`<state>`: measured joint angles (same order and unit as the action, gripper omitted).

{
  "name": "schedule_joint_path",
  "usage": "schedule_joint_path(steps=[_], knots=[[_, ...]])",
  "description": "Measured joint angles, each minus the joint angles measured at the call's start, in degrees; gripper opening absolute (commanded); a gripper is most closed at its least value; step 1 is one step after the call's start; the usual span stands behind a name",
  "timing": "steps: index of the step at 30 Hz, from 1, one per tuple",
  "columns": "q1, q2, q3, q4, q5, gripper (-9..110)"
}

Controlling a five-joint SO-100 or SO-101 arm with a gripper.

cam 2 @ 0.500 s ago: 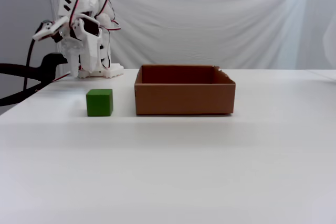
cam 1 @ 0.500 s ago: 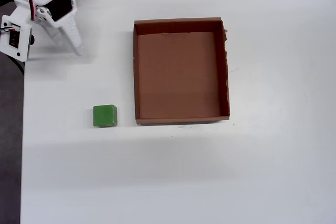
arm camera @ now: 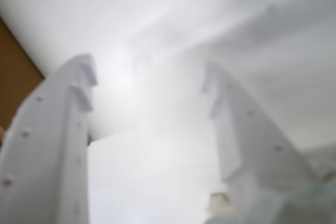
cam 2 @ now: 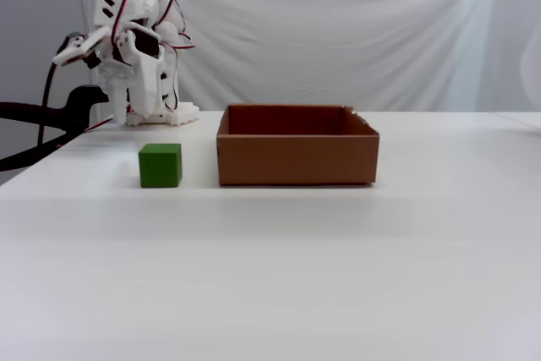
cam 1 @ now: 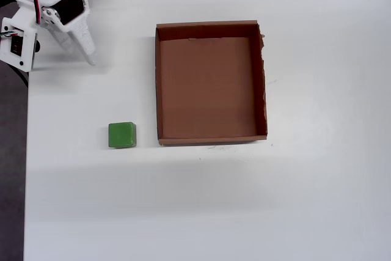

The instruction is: Grasp a green cube and put it in a box.

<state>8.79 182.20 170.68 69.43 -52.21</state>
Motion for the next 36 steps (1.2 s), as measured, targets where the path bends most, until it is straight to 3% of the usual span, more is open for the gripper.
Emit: schedule_joint_path(steps=[30,36], knots=[[0.35,0.00,0.00,0.00,0.00,23],[0.18,-0.09,0.00,-7.21,0.62,23]])
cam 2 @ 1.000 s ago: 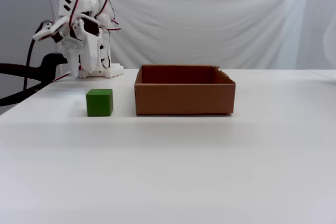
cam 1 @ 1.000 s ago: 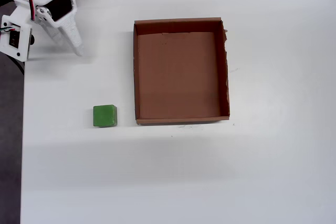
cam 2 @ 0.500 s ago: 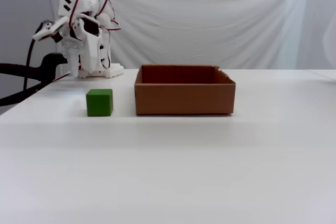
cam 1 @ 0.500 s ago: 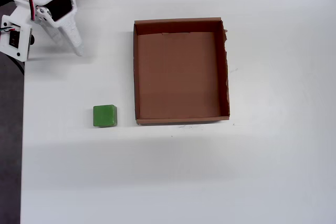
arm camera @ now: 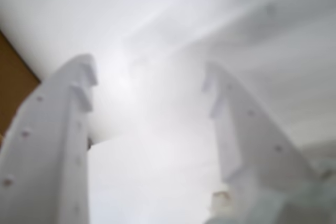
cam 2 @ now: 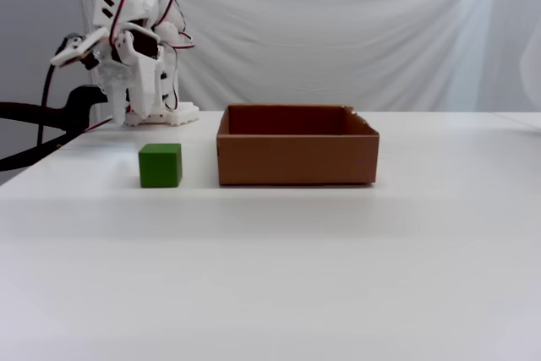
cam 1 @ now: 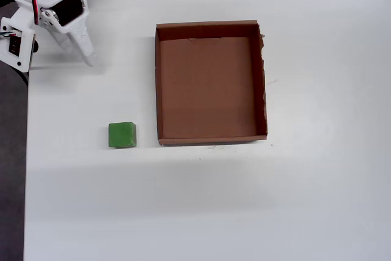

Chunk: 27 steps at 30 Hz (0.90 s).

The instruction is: Grasp a green cube and put it in a box.

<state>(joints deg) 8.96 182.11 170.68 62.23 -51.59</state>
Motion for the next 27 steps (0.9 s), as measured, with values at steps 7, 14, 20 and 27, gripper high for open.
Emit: schedule_joint_path(steps=[7,14,20,27], knots=[[-0.79,-14.50,-8.88,-11.51,-0.26,23],[-2.90,-44.91,-28.74,-15.38,-4.22,24],[-5.45,-64.95,-41.40,-19.95,-7.29,26],[-7.82,-75.23,-50.19,-22.06,-10.99,28]])
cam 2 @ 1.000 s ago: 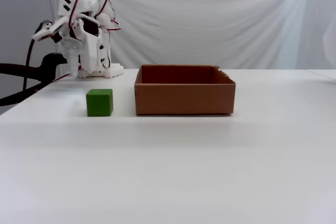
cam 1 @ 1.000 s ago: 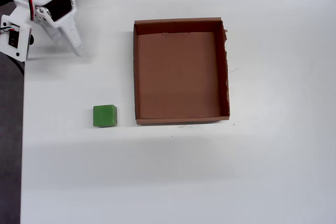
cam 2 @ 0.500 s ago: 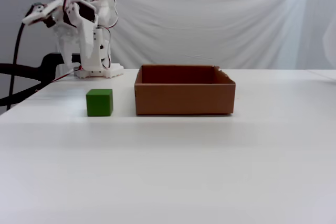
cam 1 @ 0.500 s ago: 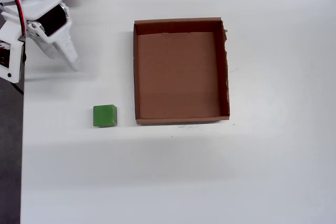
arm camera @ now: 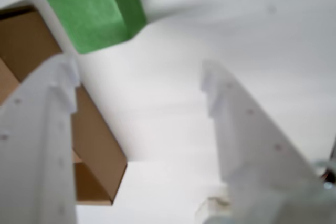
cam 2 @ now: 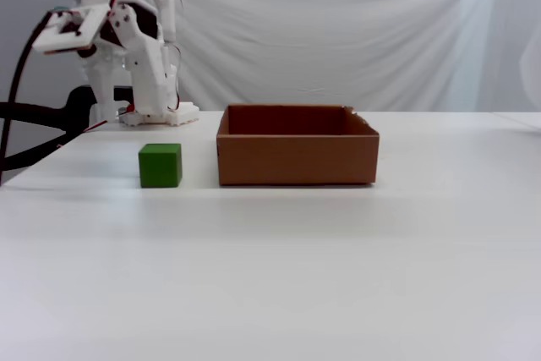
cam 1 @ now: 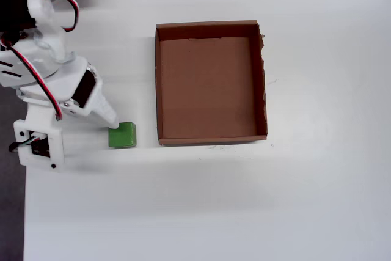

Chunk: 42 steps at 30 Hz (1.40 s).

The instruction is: Grasp a green cube and put it in a box.

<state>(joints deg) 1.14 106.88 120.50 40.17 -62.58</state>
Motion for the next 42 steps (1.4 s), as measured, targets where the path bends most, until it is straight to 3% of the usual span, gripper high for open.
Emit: schedule_joint_path(steps=[12,42], knots=[[-3.34,-17.40,-15.47,2.90,-1.41,28],[-8.17,-27.16,-19.07,4.48,-2.72,26]])
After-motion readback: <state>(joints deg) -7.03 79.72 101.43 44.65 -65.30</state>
